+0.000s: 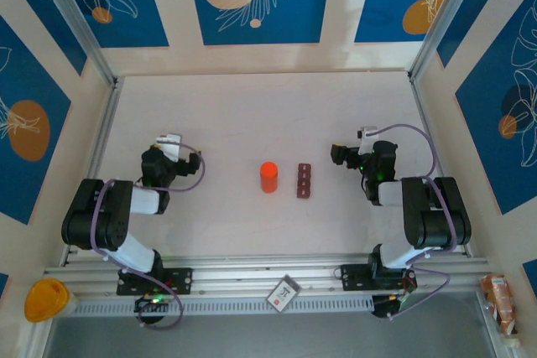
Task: Sort the pills into containers
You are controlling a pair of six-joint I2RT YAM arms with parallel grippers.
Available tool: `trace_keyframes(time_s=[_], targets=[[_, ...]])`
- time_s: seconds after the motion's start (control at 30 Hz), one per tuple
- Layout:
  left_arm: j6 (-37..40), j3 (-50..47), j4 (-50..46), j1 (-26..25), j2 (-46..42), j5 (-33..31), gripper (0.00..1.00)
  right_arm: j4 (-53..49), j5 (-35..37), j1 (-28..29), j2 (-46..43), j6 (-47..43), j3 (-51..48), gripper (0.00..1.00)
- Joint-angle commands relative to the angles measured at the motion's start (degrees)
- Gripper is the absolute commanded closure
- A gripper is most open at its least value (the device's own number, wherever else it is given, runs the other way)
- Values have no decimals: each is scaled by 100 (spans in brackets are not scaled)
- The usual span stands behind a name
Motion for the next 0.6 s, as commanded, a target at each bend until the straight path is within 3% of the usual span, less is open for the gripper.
trace_keyframes(time_s=[0.0,0.13,0.27,0.57], targets=[[7,45,60,64,-19,99,0,22,-62,-12,-36,-86,115,1],[-5,35,76,62,-28,50,0,25,-73,-14,-32,-86,119,1],[-203,6,144,63,-28,-482,0,22,-103,-34,-32,-77,118,1],[-122,54,48,46,-30,-355,0,-42,78,-19,-92,-19,139,1]])
